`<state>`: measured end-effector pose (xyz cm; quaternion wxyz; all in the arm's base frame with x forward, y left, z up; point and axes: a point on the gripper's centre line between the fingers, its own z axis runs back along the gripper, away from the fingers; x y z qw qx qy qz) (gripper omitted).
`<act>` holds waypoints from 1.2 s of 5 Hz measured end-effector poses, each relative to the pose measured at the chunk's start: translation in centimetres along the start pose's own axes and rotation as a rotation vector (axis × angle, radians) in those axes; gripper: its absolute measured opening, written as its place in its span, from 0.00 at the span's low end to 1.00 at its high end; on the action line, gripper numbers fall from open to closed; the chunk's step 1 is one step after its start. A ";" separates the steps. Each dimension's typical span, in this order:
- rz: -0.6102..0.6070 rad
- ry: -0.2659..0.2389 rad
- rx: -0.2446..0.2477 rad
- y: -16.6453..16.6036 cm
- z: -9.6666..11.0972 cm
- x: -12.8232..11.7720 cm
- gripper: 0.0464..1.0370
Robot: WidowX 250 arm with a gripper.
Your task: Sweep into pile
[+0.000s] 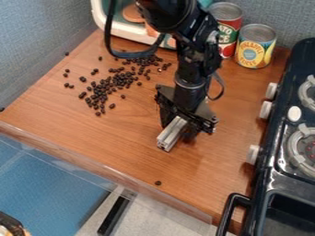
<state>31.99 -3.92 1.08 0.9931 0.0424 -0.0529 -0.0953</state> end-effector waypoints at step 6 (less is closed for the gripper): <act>0.809 0.045 -0.100 1.5 -0.2 8.2 0.34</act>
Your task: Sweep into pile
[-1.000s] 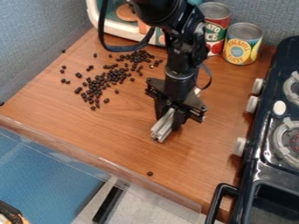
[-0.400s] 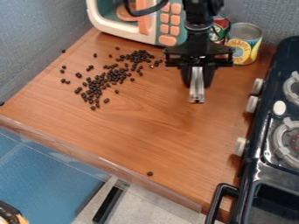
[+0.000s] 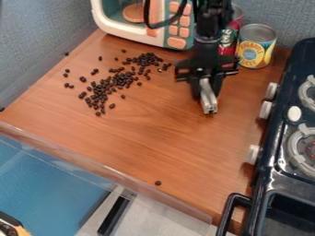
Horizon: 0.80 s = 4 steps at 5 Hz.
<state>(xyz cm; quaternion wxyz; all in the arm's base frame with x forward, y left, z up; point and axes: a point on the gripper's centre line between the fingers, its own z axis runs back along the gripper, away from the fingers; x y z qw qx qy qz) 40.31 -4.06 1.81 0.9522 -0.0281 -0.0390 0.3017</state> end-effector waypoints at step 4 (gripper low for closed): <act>0.153 0.027 -0.059 0.2 0.8 3.1 0.34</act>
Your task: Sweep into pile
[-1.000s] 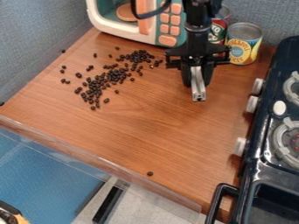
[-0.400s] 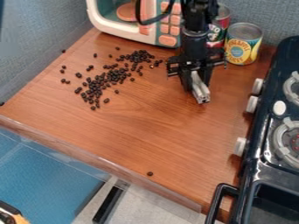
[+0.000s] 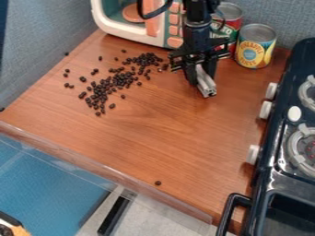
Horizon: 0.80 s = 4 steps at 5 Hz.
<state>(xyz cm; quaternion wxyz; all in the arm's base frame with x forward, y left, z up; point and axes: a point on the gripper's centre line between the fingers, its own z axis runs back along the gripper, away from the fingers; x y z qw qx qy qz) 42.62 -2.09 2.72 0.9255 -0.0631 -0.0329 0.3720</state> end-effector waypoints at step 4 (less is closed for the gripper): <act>0.007 -0.043 0.014 0.9 -0.9 1.1 0.34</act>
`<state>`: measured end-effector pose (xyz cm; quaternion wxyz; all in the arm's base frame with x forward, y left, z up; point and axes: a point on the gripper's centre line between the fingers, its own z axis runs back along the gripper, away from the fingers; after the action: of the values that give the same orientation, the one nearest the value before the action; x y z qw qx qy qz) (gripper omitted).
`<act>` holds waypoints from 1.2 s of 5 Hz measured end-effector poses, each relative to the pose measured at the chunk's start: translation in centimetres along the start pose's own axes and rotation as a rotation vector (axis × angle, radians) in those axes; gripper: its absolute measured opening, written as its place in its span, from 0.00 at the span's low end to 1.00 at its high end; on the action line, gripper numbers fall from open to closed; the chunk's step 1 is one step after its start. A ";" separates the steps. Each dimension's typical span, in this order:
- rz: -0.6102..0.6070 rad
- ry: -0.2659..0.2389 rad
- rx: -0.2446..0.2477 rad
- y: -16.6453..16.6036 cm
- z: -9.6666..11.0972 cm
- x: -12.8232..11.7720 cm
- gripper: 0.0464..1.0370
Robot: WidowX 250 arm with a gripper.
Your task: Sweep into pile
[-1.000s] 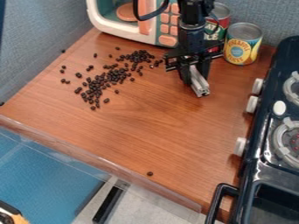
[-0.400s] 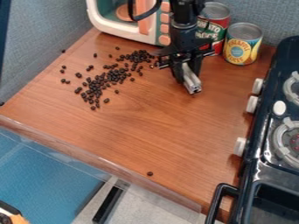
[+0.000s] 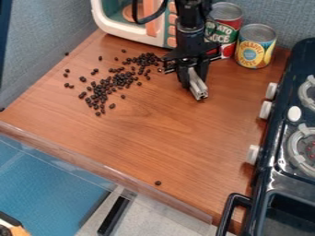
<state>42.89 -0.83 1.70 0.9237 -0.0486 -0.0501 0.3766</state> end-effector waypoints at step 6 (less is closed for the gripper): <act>0.145 -0.073 -0.039 2.1 0.0 0.8 0.34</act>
<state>42.06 1.24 1.44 0.8905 -0.0564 -0.0874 0.4429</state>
